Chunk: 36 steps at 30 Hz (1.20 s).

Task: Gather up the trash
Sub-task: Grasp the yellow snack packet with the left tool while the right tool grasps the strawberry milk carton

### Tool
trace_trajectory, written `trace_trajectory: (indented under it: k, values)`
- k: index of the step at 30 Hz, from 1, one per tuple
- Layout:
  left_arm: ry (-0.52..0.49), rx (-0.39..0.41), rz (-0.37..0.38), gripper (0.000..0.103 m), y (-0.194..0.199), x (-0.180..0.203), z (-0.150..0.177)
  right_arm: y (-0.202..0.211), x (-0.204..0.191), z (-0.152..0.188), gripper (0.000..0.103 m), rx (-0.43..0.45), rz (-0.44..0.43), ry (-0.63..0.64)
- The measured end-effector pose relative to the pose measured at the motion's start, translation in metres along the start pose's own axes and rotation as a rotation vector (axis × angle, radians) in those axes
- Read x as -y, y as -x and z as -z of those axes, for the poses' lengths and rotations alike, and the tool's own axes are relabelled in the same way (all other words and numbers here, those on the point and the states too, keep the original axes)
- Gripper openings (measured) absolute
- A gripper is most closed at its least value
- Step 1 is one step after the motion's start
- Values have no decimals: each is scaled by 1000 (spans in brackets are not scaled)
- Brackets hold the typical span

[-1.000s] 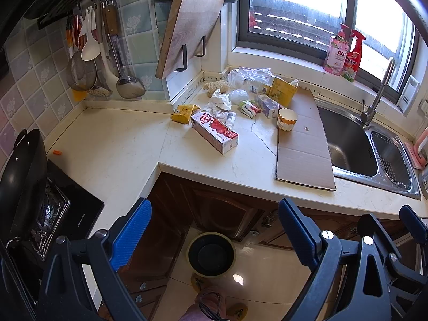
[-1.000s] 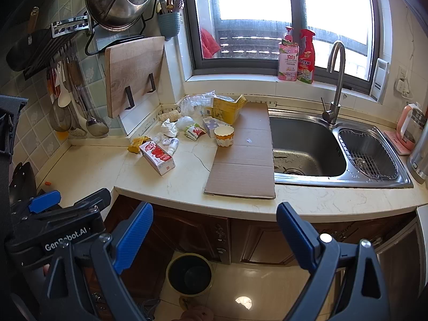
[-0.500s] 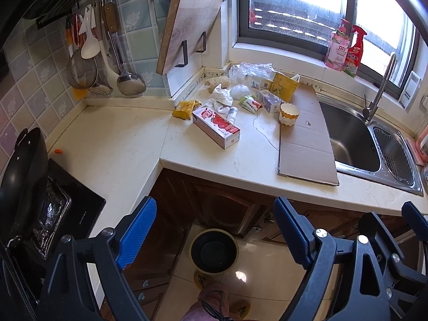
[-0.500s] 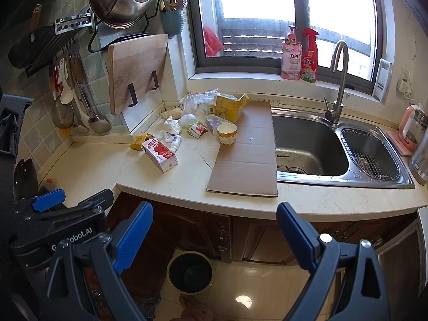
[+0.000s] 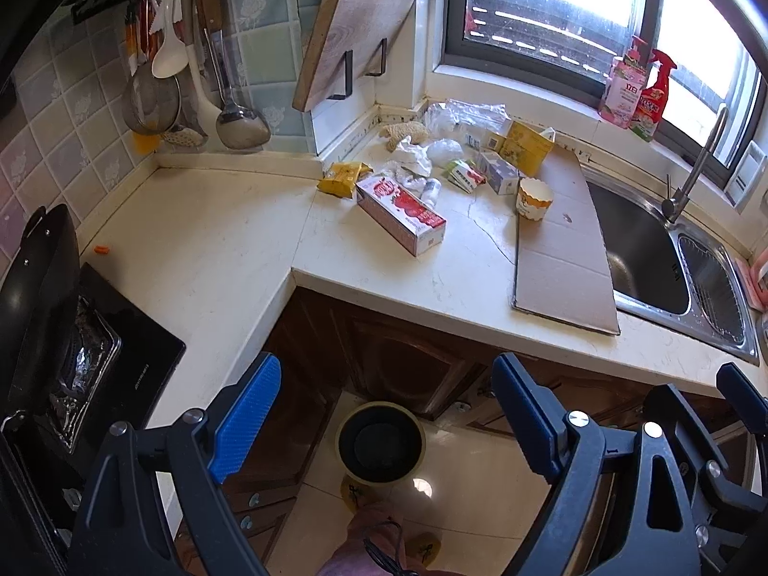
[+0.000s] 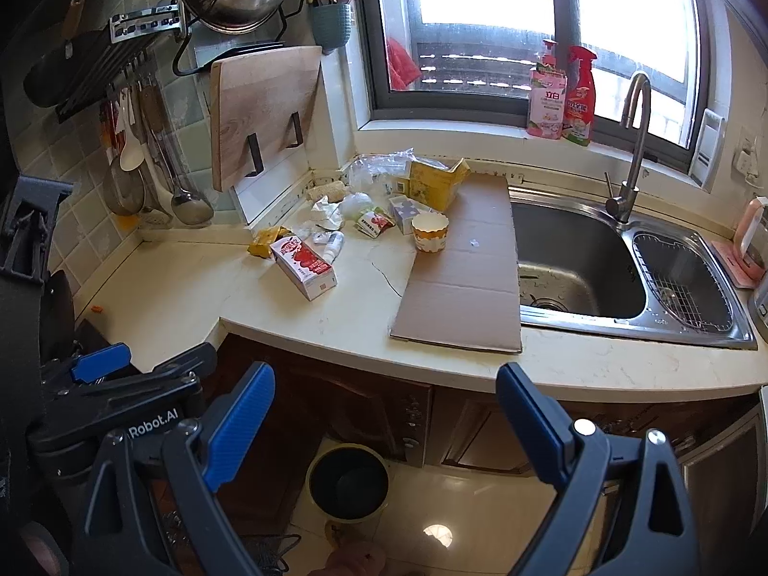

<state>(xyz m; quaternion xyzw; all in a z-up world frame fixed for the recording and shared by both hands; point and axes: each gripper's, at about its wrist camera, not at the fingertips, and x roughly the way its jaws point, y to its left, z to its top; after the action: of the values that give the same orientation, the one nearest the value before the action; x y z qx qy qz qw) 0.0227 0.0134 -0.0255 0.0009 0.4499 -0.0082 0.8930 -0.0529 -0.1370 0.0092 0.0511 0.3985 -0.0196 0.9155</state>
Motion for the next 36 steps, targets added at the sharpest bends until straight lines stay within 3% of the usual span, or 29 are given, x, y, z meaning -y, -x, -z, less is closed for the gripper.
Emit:
trace_trajectory:
  k: [5, 10, 19, 22, 26, 36]
  values:
    - [-7, 22, 10, 89, -4, -6, -9, -10, -3, -6, 94, -10, -24, 8]
    - [-7, -23, 23, 89, -16, -14, -18, -24, -5, -16, 94, -26, -51, 11]
    - [36, -22, -59, 93, -43, -43, -54, -59, -8, -54, 94, -70, -136, 37]
    - [73, -20, -59, 93, -56, -59, -71, -81, -13, -71, 94, -109, -176, 64]
    - [129, -76, -19, 93, -89, -82, -97, -119, -22, -94, 94, -159, -212, 95]
    - [79, -117, -47, 93, -173, -105, -139, -224, -71, -126, 94, -246, -227, 212]
